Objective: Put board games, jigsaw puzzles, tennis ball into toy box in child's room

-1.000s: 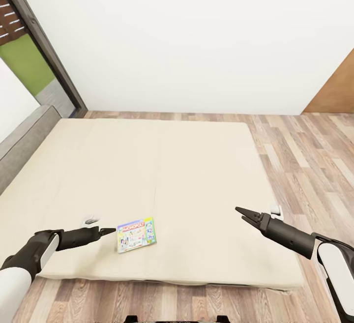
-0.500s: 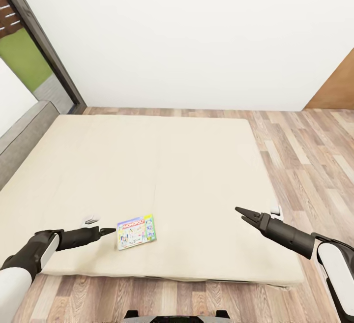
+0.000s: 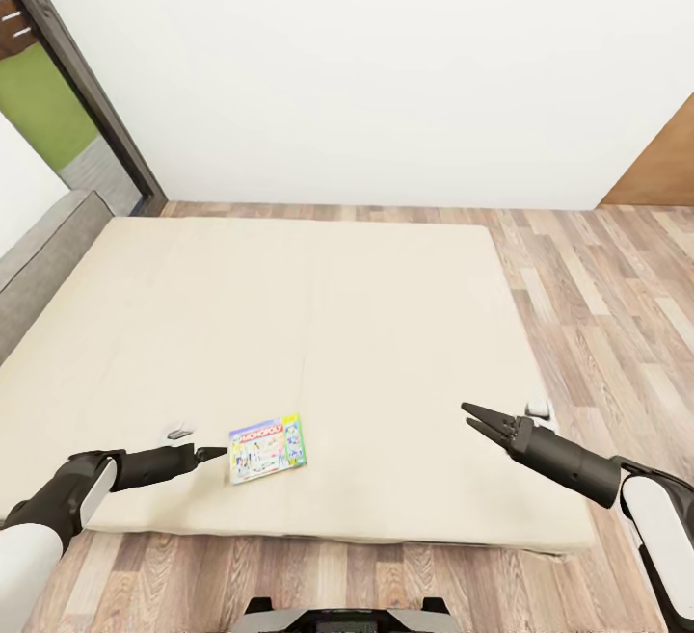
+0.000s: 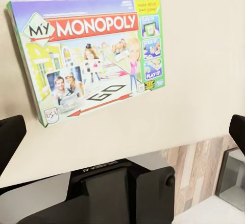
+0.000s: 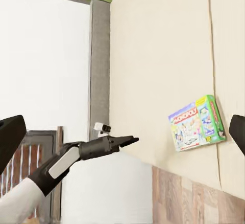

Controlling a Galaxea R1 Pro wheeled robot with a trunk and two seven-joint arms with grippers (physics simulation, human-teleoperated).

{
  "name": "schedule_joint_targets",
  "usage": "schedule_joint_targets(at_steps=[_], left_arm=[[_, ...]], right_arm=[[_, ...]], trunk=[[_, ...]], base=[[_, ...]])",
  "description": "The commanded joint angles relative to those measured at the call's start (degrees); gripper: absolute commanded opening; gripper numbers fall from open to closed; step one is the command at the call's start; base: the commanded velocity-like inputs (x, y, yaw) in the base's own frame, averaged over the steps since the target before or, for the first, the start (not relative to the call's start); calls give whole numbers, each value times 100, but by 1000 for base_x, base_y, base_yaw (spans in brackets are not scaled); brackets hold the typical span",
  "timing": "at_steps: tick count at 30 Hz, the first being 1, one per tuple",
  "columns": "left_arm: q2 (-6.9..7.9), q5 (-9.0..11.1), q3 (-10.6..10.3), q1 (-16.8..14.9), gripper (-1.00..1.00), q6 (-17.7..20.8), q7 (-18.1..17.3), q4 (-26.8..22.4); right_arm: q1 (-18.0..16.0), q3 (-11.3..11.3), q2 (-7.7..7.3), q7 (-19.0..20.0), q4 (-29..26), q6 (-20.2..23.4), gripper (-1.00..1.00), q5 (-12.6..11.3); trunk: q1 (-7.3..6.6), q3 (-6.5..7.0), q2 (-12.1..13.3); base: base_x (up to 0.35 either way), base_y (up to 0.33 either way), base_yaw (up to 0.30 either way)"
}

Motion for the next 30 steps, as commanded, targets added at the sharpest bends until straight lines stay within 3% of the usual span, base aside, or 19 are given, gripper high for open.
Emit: schedule_joint_targets(at_steps=[1, 4, 7, 9, 14, 30], left_arm=[[0, 24, 8, -3, 100, 41, -10, 1], [-6, 24, 8, -3, 100, 41, -6, 1], [-12, 24, 8, -3, 100, 41, -2, 1], [-15, 24, 8, -3, 100, 41, -1, 1], [-24, 27, 15, -3, 100, 41, 0, 1], [-20, 41, 22, -3, 100, 45, -46, -9]], right_arm=[[-4, -5, -5, 224, 0, 27, 100, 35], [-13, -15, -20, 1402, 0, 27, 100, 36], [-23, -63, -43, 2036, -4, 27, 100, 49], [-24, -132, -67, 2197, -6, 27, 100, 53], [-28, -278, -98, 2338, -6, 27, 100, 52], [-29, -304, -96, 2360, -1, 27, 100, 90]], trunk=[[3, -17, -9], [3, -45, -9], [3, -74, -9], [3, -93, -9], [3, -140, -9], [3, -234, -9]], base=[[0, 0, 0], [0, 0, 0], [0, 0, 0], [0, 0, 0], [0, 0, 0], [0, 0, 0]])
